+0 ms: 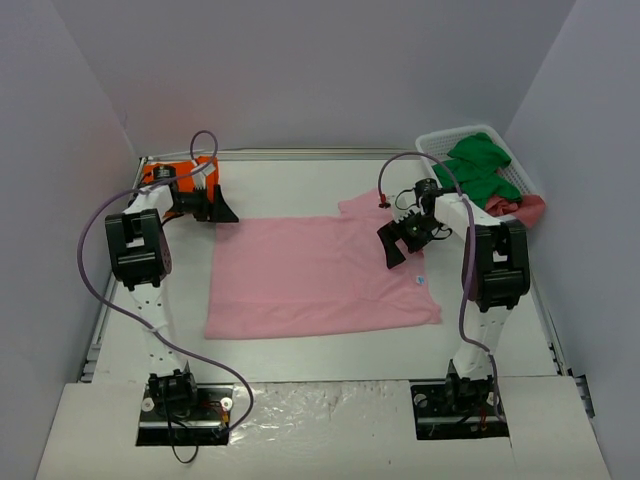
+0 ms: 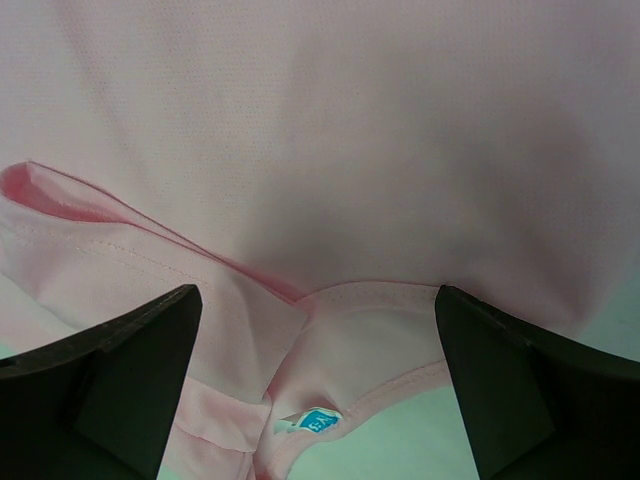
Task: Fold and stack the t-shirts
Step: Grap the side of the flattened tshirt furthest away from the robot with both arms
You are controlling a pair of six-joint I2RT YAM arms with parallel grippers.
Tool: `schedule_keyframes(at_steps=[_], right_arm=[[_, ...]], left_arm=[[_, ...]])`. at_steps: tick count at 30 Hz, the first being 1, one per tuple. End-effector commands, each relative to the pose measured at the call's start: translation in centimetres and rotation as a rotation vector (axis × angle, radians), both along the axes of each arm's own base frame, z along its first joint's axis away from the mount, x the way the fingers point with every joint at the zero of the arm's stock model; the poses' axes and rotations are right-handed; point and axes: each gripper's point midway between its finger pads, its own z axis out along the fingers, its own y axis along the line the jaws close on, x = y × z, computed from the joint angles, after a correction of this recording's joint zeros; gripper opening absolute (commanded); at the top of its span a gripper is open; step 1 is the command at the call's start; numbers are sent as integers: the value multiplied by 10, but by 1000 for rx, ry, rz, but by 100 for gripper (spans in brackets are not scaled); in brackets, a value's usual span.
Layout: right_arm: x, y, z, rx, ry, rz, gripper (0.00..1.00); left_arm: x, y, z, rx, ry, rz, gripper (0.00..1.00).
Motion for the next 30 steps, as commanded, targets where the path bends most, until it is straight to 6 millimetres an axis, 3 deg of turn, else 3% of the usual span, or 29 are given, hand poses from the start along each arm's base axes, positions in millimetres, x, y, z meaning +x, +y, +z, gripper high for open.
schedule_keyframes(at_steps=[1, 4, 15, 18, 20, 25, 26, 30], right_arm=[[-7, -6, 0, -22, 38, 6, 100], [-9, -6, -1, -21, 43, 9, 100], [-11, -7, -6, -28, 58, 12, 100], [-12, -7, -6, -30, 60, 14, 100], [-12, -8, -8, -32, 66, 12, 100], [-14, -9, -11, -41, 74, 14, 100], [-15, -9, -11, -42, 76, 14, 100], [-15, -9, -14, -46, 82, 15, 100]], left_arm=[[-10, -3, -1, 19, 11, -44, 74], [-14, 1, -4, 54, 17, -61, 65], [-16, 21, -4, 186, 4, -53, 61], [-15, 21, -2, 192, 2, -56, 53], [-12, 22, 0, 203, -5, -53, 41], [-7, 23, -2, 217, -8, -50, 30], [-6, 24, -2, 219, -9, -49, 21], [-5, 21, -5, 226, -12, -58, 3]])
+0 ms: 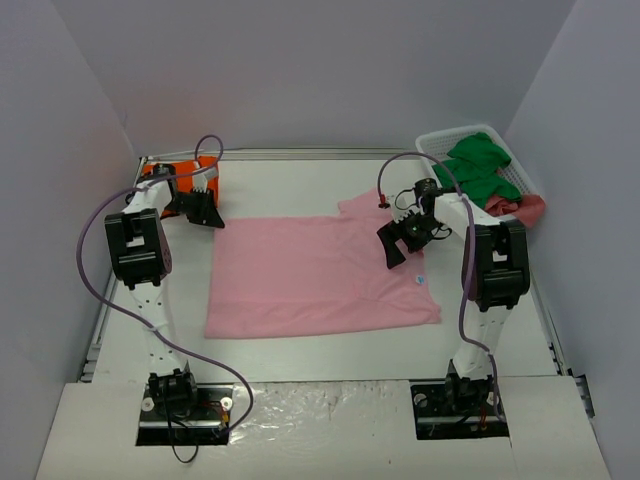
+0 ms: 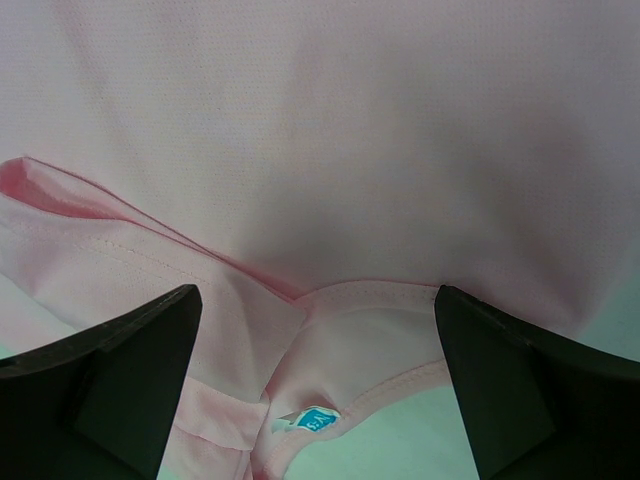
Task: Fold and stack the t-shirts
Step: Grap the side of the flattened tshirt furthest away from the robot with both arms
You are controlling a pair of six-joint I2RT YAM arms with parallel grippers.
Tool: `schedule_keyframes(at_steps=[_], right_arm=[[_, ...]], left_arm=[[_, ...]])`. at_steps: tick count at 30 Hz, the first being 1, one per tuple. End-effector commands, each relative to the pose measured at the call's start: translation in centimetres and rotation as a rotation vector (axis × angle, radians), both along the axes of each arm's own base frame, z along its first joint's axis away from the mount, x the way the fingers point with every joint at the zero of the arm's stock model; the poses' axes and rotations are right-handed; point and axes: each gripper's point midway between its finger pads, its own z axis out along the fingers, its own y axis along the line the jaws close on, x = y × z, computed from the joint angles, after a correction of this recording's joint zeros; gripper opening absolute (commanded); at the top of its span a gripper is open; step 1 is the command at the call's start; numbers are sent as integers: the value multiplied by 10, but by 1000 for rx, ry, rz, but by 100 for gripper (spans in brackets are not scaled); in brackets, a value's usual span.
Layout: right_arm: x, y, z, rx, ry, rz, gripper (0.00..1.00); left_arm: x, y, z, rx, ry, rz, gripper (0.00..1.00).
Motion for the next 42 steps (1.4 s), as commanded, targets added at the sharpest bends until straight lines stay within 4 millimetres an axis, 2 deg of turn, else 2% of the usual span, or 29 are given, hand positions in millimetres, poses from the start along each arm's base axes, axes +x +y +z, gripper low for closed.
schedule_keyframes(at_steps=[1, 5, 6, 8, 9, 11, 12, 13, 14, 15, 16, 17, 18, 19, 20, 21, 22, 23, 24, 26, 27, 30, 37, 40, 42], right_arm=[[-15, -8, -13, -41, 82, 5, 100], [5, -7, 4, -32, 26, -29, 100], [24, -4, 22, -18, -28, -41, 100], [43, 4, 47, 7, -84, -30, 100], [66, 6, 72, 14, -151, -30, 100], [87, 8, 93, 31, -201, -36, 100], [95, 11, 91, 40, -190, -39, 100], [114, 15, 111, 64, -253, -43, 100], [121, 18, 114, 90, -258, -53, 100], [125, 31, 110, 173, -220, -61, 100], [134, 38, 122, 225, -242, -63, 100], [138, 43, 123, 276, -231, -66, 100], [140, 54, 112, 349, -174, -77, 100], [146, 56, 108, 360, -161, -98, 100], [161, 56, 114, 363, -192, -121, 100], [170, 54, 86, 350, -128, -189, 100], [179, 49, 78, 322, -134, -221, 99], [190, 46, 79, 320, -156, -238, 98], [196, 42, 59, 315, -135, -256, 97], [205, 41, 54, 331, -148, -260, 88], [206, 39, 43, 327, -137, -266, 86], [212, 38, 40, 314, -165, -256, 86], [219, 38, 49, 349, -209, -248, 89], [220, 39, 40, 364, -184, -267, 89], [218, 39, 26, 381, -139, -303, 87]], left_arm=[[6, -1, 13, 19, -36, -15, 3], [5, -4, 9, 28, -36, -18, 2], [5, -5, 7, 32, -36, -15, 2], [2, -7, 6, 46, -23, -30, 2], [1, -7, 7, 53, -24, -38, 2], [0, -8, 8, 60, -27, -49, 2], [-1, -8, 9, 62, -27, -49, 2], [-1, -8, 11, 63, -30, -50, 2], [-3, -8, 11, 63, -28, -51, 2], [-3, -8, 12, 62, -29, -53, 2], [-5, -8, 12, 64, -28, -54, 2], [-6, -8, 12, 66, -30, -55, 2], [-7, -7, 12, 73, -29, -53, 3], [-9, -6, 12, 77, -29, -52, 2], [-9, -7, 12, 80, -28, -53, 3], [-9, -6, 11, 83, -26, -52, 2], [-10, -6, 11, 87, -27, -52, 2], [-10, -6, 10, 88, -22, -51, 2], [-11, -6, 12, 88, -24, -51, 2], [-11, -5, 12, 95, -25, -50, 2], [-12, -5, 13, 97, -27, -51, 2], [-14, -2, 12, 112, -19, -52, 2], [-19, 1, 7, 130, -8, -52, 2], [-20, 2, 5, 131, -5, -50, 2], [-21, 2, 4, 129, 1, -47, 2]])
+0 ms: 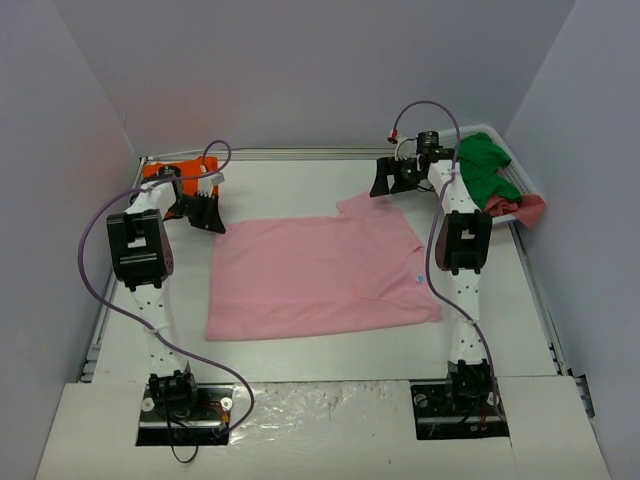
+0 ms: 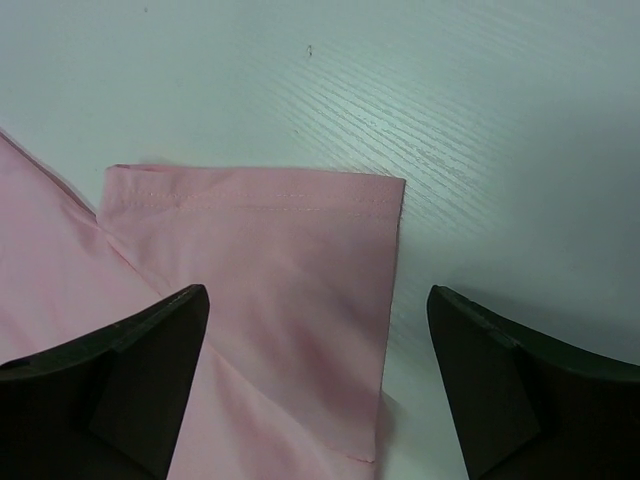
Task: Fold and stack the t-shirts
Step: Grap the side of the flattened tshirt furthest away from the robot with both arms
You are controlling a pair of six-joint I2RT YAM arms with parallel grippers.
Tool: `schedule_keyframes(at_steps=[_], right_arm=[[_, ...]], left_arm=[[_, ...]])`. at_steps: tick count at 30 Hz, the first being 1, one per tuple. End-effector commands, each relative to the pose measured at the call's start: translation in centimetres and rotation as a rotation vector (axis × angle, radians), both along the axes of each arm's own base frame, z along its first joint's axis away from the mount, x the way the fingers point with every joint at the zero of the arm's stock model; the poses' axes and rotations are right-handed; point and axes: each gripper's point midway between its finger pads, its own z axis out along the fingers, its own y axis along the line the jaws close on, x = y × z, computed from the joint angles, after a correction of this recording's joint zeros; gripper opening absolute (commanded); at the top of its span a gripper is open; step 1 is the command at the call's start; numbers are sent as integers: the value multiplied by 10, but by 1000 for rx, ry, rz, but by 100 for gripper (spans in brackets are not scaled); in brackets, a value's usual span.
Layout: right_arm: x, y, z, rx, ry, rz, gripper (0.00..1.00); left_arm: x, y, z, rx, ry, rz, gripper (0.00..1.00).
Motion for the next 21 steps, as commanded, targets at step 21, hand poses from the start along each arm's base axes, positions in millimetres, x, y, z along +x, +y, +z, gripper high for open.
schedule_keyframes(at_steps=[21], right_arm=[[-22, 25, -86, 124, 240, -52, 56]], left_arm=[[-12, 13, 7, 43, 6, -7, 2]])
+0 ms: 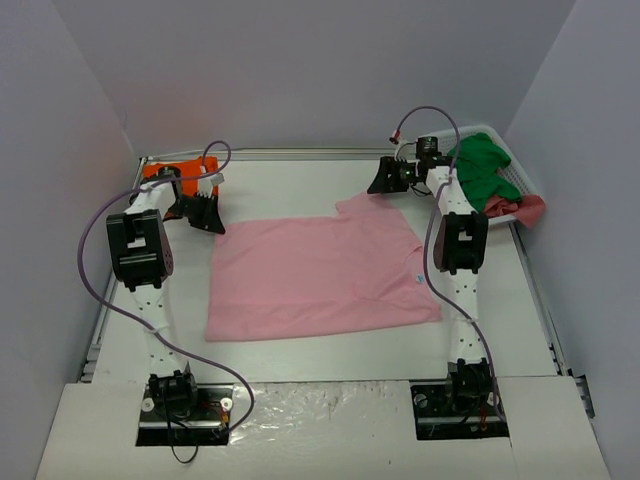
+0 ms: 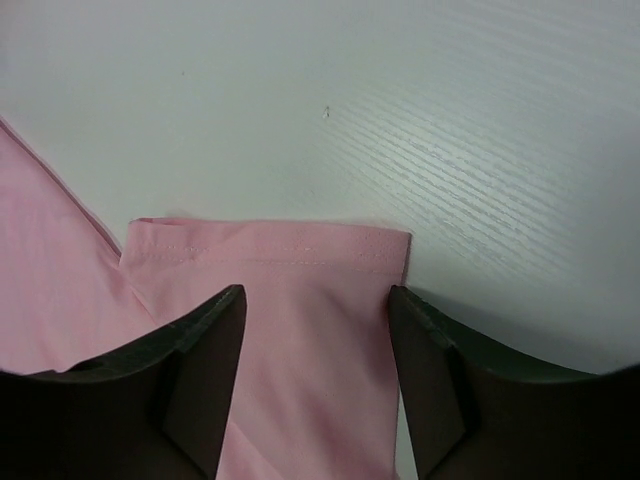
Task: Fold and stack the t-shirts
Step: Grap the side of the flattened tshirt furthest away from the robot with both arms
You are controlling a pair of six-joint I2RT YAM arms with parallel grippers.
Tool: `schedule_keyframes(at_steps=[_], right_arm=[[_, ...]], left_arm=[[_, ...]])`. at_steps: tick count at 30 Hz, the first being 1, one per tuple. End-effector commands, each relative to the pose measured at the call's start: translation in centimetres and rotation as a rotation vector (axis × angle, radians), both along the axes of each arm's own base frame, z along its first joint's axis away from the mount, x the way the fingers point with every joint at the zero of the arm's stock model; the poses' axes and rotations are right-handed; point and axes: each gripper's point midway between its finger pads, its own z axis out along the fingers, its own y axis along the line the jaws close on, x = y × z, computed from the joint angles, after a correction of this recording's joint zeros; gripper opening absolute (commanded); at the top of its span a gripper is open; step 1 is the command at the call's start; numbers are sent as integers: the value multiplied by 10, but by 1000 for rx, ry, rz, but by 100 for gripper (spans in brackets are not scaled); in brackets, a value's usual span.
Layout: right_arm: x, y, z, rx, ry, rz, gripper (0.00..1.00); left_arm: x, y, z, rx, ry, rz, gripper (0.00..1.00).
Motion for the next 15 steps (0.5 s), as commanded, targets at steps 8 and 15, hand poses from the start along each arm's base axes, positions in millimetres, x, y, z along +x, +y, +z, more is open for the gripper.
schedule_keyframes(at_steps=[8, 15], right_arm=[[-41, 3, -87, -74, 248, -19, 40], [-38, -3, -95, -114, 242, -35, 26]], left_arm=[[-9, 12, 10, 38, 7, -3, 2], [-10, 12, 6, 34, 17, -1, 2]])
